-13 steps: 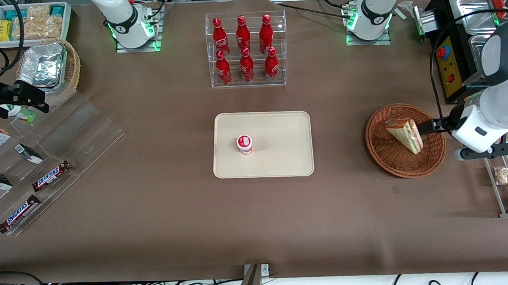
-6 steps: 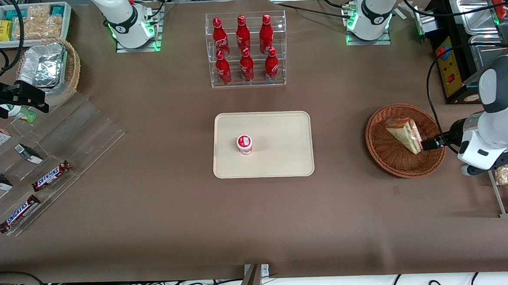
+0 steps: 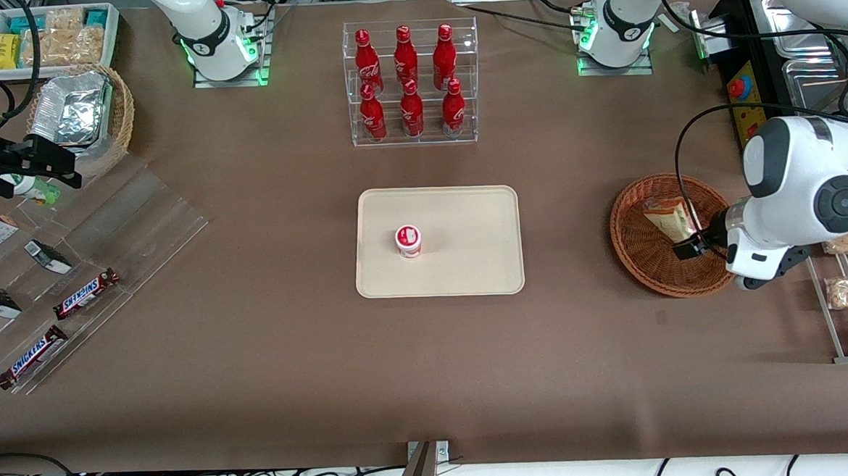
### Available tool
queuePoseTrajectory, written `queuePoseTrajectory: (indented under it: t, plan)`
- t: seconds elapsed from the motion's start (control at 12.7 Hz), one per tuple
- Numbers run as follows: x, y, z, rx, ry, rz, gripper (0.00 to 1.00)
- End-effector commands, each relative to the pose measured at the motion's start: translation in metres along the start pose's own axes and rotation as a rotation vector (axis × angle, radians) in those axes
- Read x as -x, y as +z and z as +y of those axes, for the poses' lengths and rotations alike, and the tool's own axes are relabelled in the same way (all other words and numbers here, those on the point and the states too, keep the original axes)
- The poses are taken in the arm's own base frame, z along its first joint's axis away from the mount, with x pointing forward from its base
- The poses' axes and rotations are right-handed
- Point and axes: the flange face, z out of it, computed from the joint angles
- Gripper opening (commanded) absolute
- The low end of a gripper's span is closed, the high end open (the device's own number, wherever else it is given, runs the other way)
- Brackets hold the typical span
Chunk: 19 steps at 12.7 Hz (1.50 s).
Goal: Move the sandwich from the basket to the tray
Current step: 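Lower the open left gripper around the sandwich wedge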
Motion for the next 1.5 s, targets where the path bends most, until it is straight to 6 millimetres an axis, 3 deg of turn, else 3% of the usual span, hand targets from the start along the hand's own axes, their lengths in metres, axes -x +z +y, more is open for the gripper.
queuePoseTrajectory:
  t: [0.0,0.55,0.95,1.42]
  plan:
    - [0.023,-0.001,-0.016,-0.054,-0.044,0.091,1.0]
    - [0.048,0.042,-0.027,-0.036,-0.041,0.121,1.0]
    - [0.06,0.063,-0.032,-0.056,-0.006,0.135,1.0]
    - [0.066,0.073,-0.034,-0.034,-0.013,0.15,1.0]
